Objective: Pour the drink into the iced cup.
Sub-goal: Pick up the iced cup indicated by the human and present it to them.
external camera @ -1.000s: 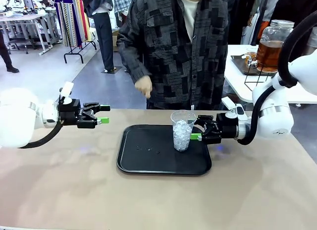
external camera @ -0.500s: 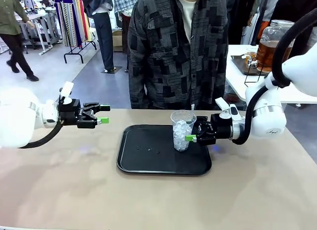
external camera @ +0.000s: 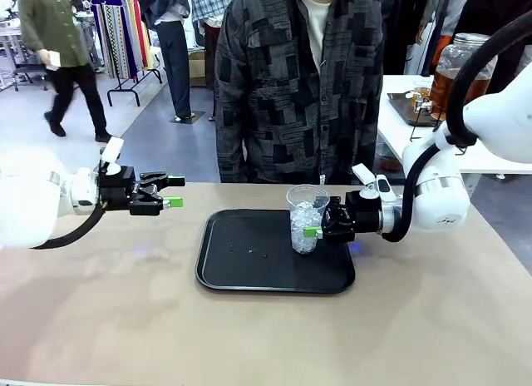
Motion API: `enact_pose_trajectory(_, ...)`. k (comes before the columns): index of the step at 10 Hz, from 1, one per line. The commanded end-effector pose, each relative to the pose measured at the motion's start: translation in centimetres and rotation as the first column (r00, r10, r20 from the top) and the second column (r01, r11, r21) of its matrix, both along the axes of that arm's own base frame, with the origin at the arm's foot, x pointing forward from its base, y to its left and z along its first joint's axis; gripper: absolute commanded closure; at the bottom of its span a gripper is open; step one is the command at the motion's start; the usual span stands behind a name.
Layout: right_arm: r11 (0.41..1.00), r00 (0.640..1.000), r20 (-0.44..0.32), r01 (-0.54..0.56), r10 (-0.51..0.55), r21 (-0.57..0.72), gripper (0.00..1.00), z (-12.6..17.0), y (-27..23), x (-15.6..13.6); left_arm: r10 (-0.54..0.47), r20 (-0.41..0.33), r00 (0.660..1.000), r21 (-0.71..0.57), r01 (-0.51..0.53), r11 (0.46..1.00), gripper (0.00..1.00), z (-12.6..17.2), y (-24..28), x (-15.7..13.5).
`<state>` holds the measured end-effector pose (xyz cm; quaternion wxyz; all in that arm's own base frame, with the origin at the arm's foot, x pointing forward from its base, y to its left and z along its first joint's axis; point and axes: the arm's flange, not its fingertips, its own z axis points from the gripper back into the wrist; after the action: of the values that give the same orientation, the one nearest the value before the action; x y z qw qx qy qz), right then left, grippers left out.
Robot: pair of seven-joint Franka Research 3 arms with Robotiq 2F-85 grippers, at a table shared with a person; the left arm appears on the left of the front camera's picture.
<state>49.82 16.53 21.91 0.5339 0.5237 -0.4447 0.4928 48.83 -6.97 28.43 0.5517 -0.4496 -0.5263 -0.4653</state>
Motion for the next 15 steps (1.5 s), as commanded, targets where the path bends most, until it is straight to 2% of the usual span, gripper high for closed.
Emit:
enact_pose_trajectory(1,1.0,0.999,-0.047,-0.001,0.001,-0.009,0.0,0.1,1.1,0.8,0.001,-0.005,1.0,0.004,-0.001,1.0,0.0,0.3,-0.1,0.1)
enact_pose_trajectory(2,1.0,0.999,-0.051,0.004,-0.004,-0.011,0.19,0.2,1.1,0.7,0.001,-0.005,1.0,0.004,-0.001,1.0,0.0,0.3,-0.1,0.1)
enact_pose_trajectory(4,1.0,1.0,-0.027,-0.001,0.001,-0.014,0.19,0.3,0.8,0.5,0.001,-0.005,1.0,0.004,-0.001,1.0,0.0,0.3,-0.1,0.1)
enact_pose_trajectory(7,1.0,0.999,-0.037,0.002,-0.002,0.001,0.19,0.4,0.9,0.6,0.001,-0.005,1.0,0.004,-0.001,1.0,0.0,0.3,-0.1,0.1)
enact_pose_trajectory(9,1.0,1.0,-0.009,-0.011,0.011,0.012,0.19,1.8,0.7,0.6,0.001,-0.005,1.0,0.004,-0.001,1.0,0.0,0.3,-0.1,0.1)
enact_pose_trajectory(15,1.0,0.992,0.127,-0.014,0.011,0.019,0.19,11.9,0.2,3.0,0.001,-0.005,1.0,0.004,-0.001,1.0,0.0,0.3,-0.1,0.1)
